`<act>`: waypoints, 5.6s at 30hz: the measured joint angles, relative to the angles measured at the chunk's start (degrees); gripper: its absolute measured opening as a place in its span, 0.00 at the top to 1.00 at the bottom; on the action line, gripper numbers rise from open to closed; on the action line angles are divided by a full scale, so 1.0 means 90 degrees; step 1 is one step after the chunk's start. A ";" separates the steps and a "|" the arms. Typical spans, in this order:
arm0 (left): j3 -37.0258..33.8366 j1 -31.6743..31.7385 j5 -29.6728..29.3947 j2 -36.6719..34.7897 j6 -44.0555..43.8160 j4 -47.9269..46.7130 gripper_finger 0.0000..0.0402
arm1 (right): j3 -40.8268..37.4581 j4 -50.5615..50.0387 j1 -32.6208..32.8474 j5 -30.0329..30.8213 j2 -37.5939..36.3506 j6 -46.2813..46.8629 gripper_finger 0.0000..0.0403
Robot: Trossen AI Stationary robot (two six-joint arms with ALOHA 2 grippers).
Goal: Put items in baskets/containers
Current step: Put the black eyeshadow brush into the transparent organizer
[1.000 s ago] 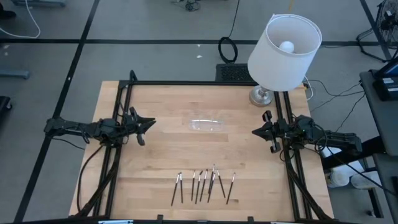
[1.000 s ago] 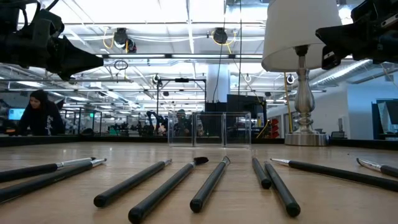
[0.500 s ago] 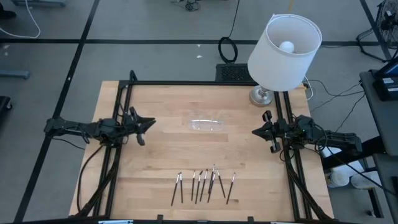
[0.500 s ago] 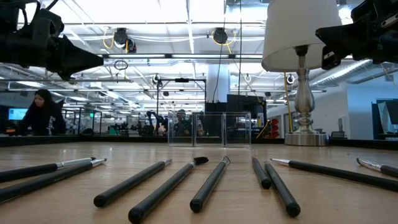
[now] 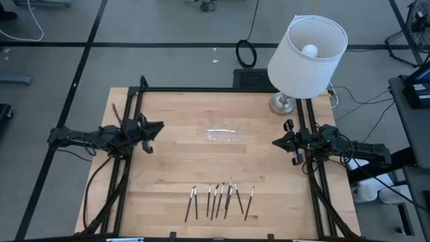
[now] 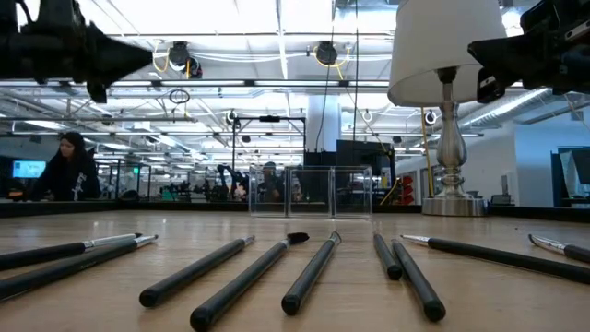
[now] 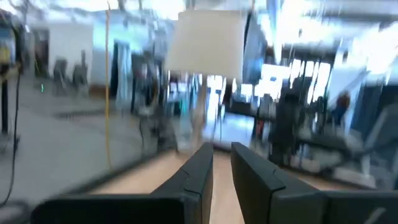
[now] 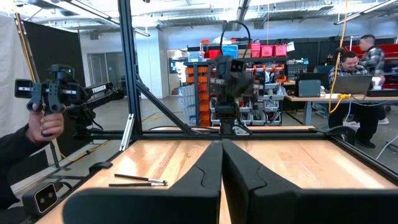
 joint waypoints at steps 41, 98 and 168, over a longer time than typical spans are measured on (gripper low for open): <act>-0.0006 -0.0006 0.1371 0.1605 -0.1432 0.0420 0.84 | 0.3401 -0.3679 0.1799 0.2895 0.3938 -0.0872 1.00; -0.0004 -0.0014 0.0980 0.2086 -0.1551 0.0599 0.84 | 0.5000 -0.2885 0.3632 0.0983 0.9594 -0.2915 0.59; -0.0004 -0.0014 0.0982 0.2092 -0.1529 0.0395 0.84 | 0.4342 -0.1978 0.3099 0.0145 1.0207 -0.2677 0.66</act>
